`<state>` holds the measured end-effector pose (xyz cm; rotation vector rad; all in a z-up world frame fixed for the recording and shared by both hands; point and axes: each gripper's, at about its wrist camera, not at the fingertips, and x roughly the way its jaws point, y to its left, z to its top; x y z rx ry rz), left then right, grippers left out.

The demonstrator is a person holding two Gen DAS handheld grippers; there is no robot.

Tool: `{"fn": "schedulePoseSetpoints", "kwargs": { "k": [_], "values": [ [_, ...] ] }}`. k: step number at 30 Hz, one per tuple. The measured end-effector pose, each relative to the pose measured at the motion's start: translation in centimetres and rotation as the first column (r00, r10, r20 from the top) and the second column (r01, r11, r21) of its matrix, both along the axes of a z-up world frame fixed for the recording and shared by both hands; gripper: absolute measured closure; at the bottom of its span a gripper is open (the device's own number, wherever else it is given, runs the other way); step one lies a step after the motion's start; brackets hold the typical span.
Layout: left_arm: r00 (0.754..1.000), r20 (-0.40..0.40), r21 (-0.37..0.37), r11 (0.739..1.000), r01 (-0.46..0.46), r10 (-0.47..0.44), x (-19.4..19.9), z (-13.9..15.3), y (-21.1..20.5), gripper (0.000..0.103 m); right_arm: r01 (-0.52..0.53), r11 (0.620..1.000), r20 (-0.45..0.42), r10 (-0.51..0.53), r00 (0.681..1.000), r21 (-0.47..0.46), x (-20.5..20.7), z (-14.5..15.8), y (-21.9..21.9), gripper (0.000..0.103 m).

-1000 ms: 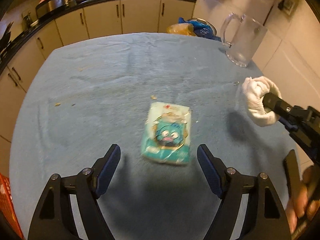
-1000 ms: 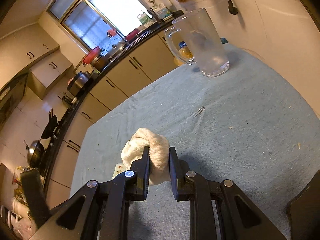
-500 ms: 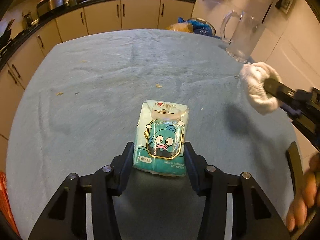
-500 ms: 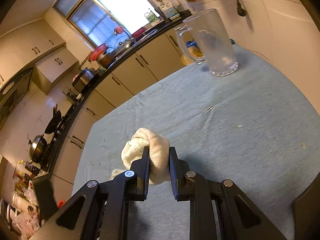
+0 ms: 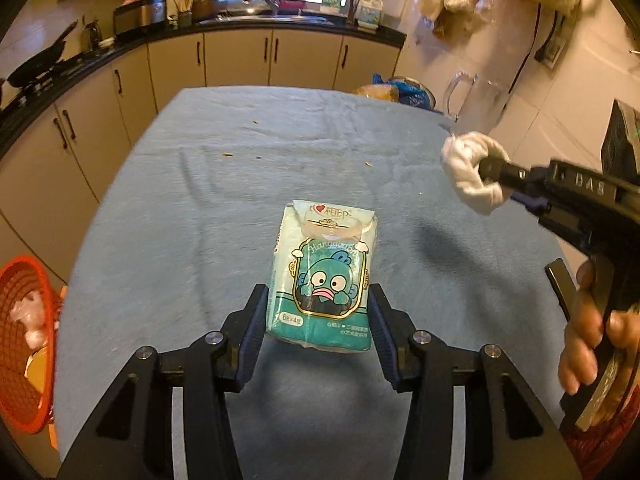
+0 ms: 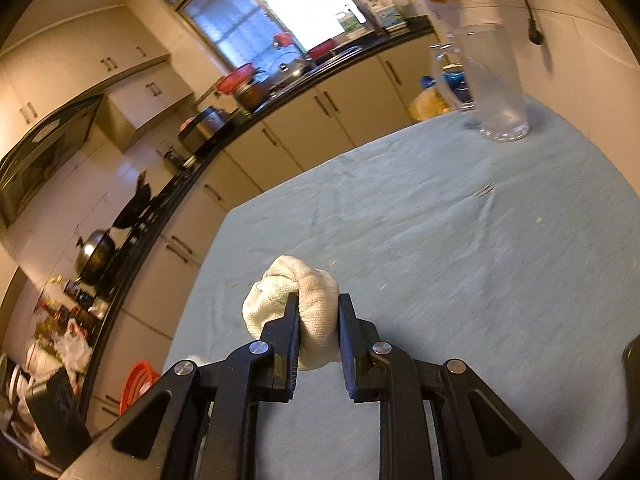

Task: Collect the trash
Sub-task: 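Carry the wet-wipes pack and white cloth over the red wastebasket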

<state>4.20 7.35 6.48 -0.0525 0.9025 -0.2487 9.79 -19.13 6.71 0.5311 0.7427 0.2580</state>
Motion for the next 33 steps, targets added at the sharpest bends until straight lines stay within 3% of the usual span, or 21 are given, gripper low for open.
{"fn": "schedulePoseSetpoints", "kwargs": {
  "k": [10, 19, 33],
  "values": [
    [0.998, 0.046, -0.036, 0.999, -0.04, 0.042, -3.9, 0.4, 4.0, 0.055, -0.052, 0.999, -0.005, 0.052, 0.999, 0.008, -3.9, -1.7, 2.7, 0.084],
    [0.992, 0.093, -0.017, 0.996, -0.085, 0.086, -6.0, 0.5, 6.6, 0.055, -0.098, 0.995, -0.033, 0.098, 0.995, 0.006, -5.2, -2.5, 5.0, 0.084],
    [0.968, 0.138, -0.032, 0.978, -0.206, 0.208, -8.1, 1.3, 13.5, 0.055, -0.254, 0.966, -0.041, 0.252, 0.967, -0.043, -5.8, -1.8, 13.8, 0.084]
  ]
}}
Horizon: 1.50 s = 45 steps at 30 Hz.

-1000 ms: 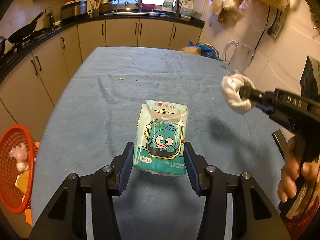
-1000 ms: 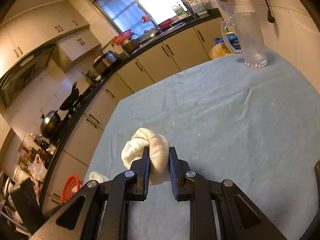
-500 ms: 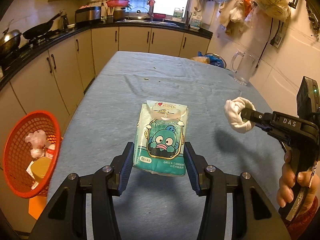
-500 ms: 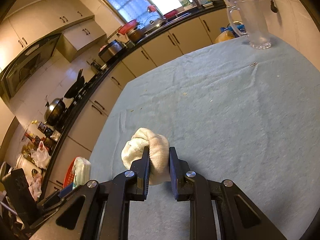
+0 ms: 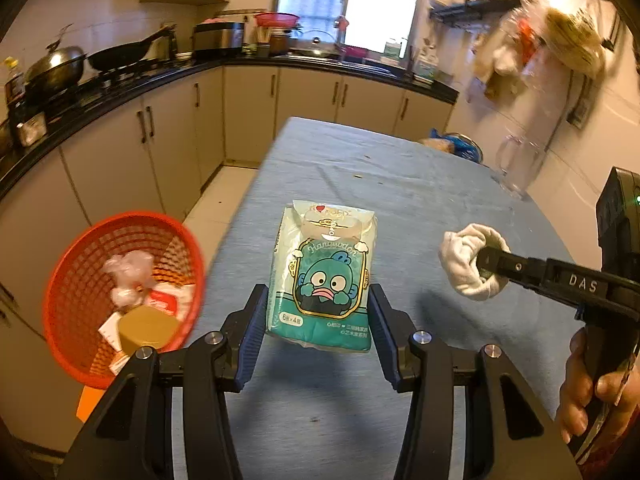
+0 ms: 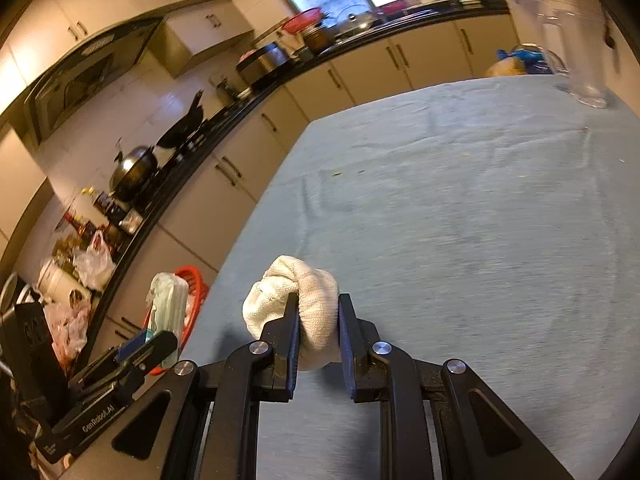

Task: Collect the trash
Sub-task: 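Carry the wet-wipes pack and white cloth over the red wastebasket, then open both grippers to drop the pack and cloth into the wastebasket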

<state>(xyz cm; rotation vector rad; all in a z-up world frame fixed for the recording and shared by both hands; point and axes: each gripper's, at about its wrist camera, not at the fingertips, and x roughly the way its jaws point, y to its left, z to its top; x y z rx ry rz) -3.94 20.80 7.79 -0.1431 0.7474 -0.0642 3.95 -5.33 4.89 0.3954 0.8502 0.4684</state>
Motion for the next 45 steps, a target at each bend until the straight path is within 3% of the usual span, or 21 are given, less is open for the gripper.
{"fn": "schedulePoseSetpoints", "kwargs": {
  "k": [16, 28, 45],
  "values": [
    [0.986, 0.026, -0.065, 0.985, -0.16, 0.162, -1.8, -0.2, 10.3, 0.055, -0.163, 0.985, 0.005, 0.164, 0.986, -0.059, 0.1, 1.2, 10.6, 0.084],
    [0.959, 0.002, -0.093, 0.954, -0.284, 0.285, -3.2, -1.6, 17.0, 0.055, -0.276, 0.958, 0.007, 0.277, 0.961, -0.073, 0.6, 2.0, 17.6, 0.084],
    [0.936, -0.065, -0.084, 0.933, -0.35, 0.345, -2.5, -5.2, 20.3, 0.055, -0.347, 0.933, -0.063, 0.343, 0.937, -0.092, 3.6, -0.8, 25.5, 0.084]
  ]
}}
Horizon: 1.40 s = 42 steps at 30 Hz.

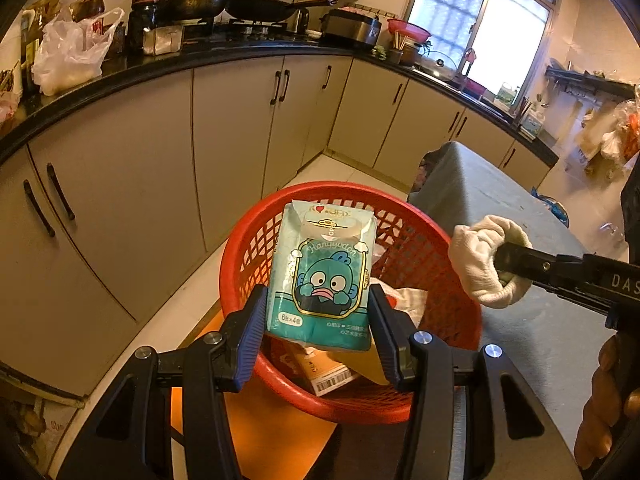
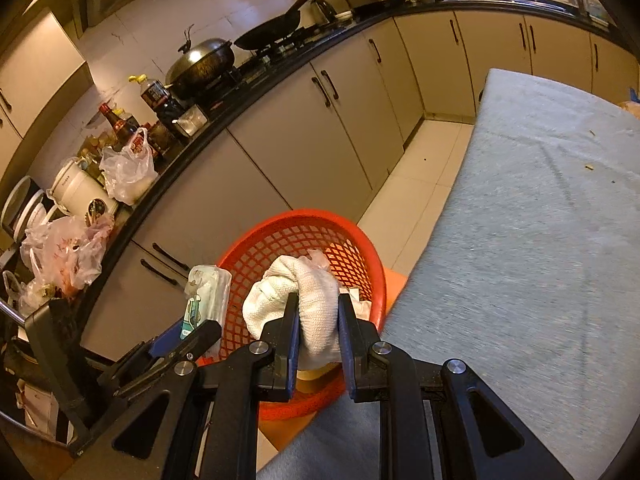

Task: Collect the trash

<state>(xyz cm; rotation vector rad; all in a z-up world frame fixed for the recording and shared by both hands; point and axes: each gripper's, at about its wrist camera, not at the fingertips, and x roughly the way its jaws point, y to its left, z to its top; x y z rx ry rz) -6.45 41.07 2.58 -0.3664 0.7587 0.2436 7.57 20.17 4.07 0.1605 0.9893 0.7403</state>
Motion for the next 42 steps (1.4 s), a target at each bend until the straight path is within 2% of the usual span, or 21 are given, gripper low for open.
{"fn": "schedulePoseSetpoints", "kwargs": {
  "k": [7, 18, 20, 22, 28, 30, 35, 38, 42],
  "values": [
    [1.0, -0.014, -0.01, 1.0, 0.005, -0.005, 0.5, -1.2, 0.7, 0.055, 0.002, 1.0, -0.016, -0.002, 1.0, -0.014, 0.9, -1.2, 1.3, 0.084],
    [1.0, -0.011, 0.02, 1.0, 0.017, -0.017, 1.0, -1.6, 0.2, 0.055, 0.005, 1.0, -0.049, -0.006, 0.999, -0.03, 2.0, -2.6, 2.6, 0.081],
    [1.0, -0.003, 0.027, 0.999, 0.02, -0.02, 1.0, -1.4, 0.1, 0.052, 0.003, 0.999, -0.053, -0.005, 0.999, -0.034, 2.0, -2.8, 2.6, 0.079],
    [1.0, 0.005, 0.038, 0.999, 0.019, -0.019, 0.8, -1.2, 0.0, 0.052, 0.009, 1.0, -0.063, -0.01, 0.998, -0.025, 2.1, -2.7, 2.4, 0.071],
    [1.0, 0.023, 0.062, 0.998, 0.019, -0.021, 0.4, -0.4, -0.6, 0.048, 0.02, 1.0, -0.045, -0.019, 0.999, 0.01, 1.6, -1.5, 1.1, 0.068],
    [0.999, 0.028, 0.071, 0.997, 0.015, -0.017, 0.3, -0.1, -0.9, 0.04, 0.027, 0.999, -0.033, -0.026, 0.999, 0.018, 1.3, -0.9, 0.4, 0.066],
    [0.999, 0.047, 0.113, 0.994, -0.011, 0.005, -0.4, 1.0, -1.7, 0.028, 0.062, 0.997, 0.008, -0.062, 0.998, 0.037, 0.2, 0.7, -2.0, 0.052],
    [0.998, 0.057, 0.136, 0.99, -0.035, 0.027, -1.0, 1.7, -2.3, 0.025, 0.083, 0.996, 0.051, -0.083, 0.995, 0.02, -0.8, 1.6, -3.4, 0.044],
    [0.994, 0.093, 0.19, 0.979, -0.072, 0.055, -2.6, 3.2, -3.8, 0.015, 0.103, 0.995, 0.115, -0.102, 0.988, -0.009, -2.7, 2.4, -5.7, 0.036]
  ]
}}
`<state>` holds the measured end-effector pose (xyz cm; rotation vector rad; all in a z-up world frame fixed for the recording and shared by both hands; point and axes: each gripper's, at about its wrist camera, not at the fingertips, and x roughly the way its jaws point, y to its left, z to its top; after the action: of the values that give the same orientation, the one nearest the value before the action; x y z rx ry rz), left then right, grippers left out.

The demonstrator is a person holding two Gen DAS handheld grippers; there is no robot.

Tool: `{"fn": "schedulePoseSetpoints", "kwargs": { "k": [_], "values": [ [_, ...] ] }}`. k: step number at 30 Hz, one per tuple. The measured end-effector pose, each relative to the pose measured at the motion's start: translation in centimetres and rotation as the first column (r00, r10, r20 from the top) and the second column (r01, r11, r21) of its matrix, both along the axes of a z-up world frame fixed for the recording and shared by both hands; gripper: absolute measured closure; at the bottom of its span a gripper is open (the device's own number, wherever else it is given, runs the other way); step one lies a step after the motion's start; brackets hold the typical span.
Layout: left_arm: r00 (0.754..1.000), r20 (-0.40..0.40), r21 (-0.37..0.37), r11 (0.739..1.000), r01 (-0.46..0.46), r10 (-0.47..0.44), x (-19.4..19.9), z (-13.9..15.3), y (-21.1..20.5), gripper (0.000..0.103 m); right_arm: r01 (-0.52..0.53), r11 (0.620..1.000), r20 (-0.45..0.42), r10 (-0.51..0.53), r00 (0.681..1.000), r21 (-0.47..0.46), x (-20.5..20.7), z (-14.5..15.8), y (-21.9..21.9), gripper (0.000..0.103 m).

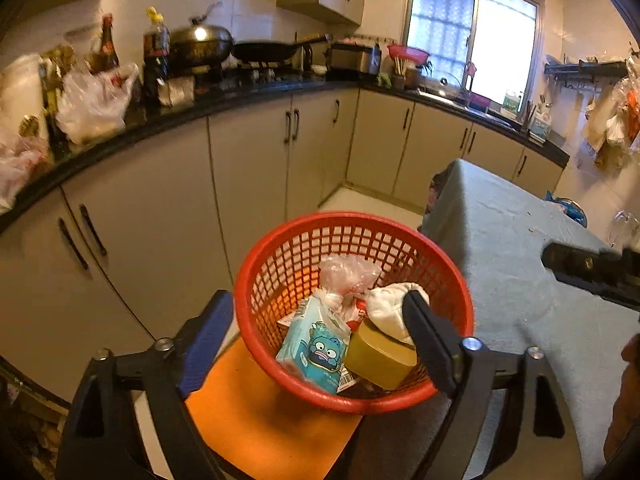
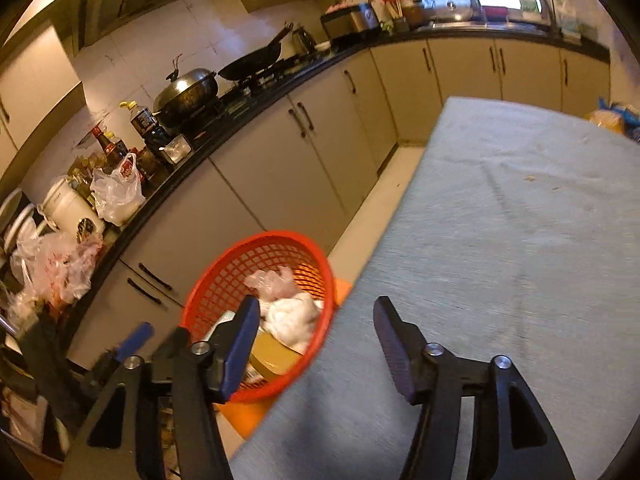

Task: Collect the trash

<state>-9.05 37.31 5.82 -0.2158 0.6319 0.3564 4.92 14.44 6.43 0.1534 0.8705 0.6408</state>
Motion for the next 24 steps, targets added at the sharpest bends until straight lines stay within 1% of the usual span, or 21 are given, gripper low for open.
{"fn": "schedulePoseSetpoints", "kwargs": {
  "k": [1, 3, 5, 6, 9, 13, 15, 18, 24],
  "values": [
    [1.0, 0.011, 0.03, 0.999, -0.015, 0.015, -0.6, 0.5, -0.6, 0.014, 0.004, 1.0, 0.017, -0.004, 1.0, -0.013, -0.5, 0.1, -0.5, 0.034],
    [0.999, 0.016, 0.065, 0.997, -0.034, 0.033, -1.5, 1.3, -1.7, 0.011, 0.015, 0.999, 0.043, -0.013, 0.999, -0.033, -1.8, 0.3, -1.8, 0.032],
    [0.999, 0.023, 0.096, 0.994, -0.049, 0.047, -2.6, 2.0, -2.9, 0.01, 0.022, 0.998, 0.076, -0.018, 0.997, -0.055, -3.4, 0.5, -3.1, 0.028],
    [0.998, 0.027, 0.117, 0.991, -0.059, 0.056, -3.3, 2.3, -3.5, 0.005, 0.028, 0.997, 0.095, -0.021, 0.995, -0.067, -4.1, 0.5, -3.7, 0.025],
    [0.996, 0.038, 0.192, 0.978, -0.084, 0.078, -5.0, 3.0, -6.0, 0.0, 0.055, 0.993, 0.165, -0.037, 0.986, -0.108, -6.8, 0.8, -5.8, 0.022],
    [0.997, -0.002, 0.287, 0.955, -0.079, 0.083, -6.4, 2.8, -8.8, 0.0, 0.094, 0.986, 0.236, -0.06, 0.97, -0.138, -10.1, 1.1, -8.8, 0.017],
    [0.998, -0.007, 0.304, 0.95, -0.064, 0.07, -7.0, 2.5, -9.8, 0.0, 0.117, 0.981, 0.26, -0.074, 0.963, -0.155, -11.6, 0.9, -10.0, 0.017],
    [0.999, -0.006, 0.306, 0.951, -0.041, 0.045, -8.1, 2.1, -10.6, 0.0, 0.147, 0.974, 0.286, -0.092, 0.954, -0.174, -13.5, 0.5, -11.5, 0.014],
    [0.998, 0.034, 0.277, 0.959, -0.063, 0.055, -10.6, 1.8, -11.3, 0.0, 0.196, 0.961, 0.329, -0.124, 0.936, -0.194, -16.5, 0.1, -12.4, 0.009]
  ]
}}
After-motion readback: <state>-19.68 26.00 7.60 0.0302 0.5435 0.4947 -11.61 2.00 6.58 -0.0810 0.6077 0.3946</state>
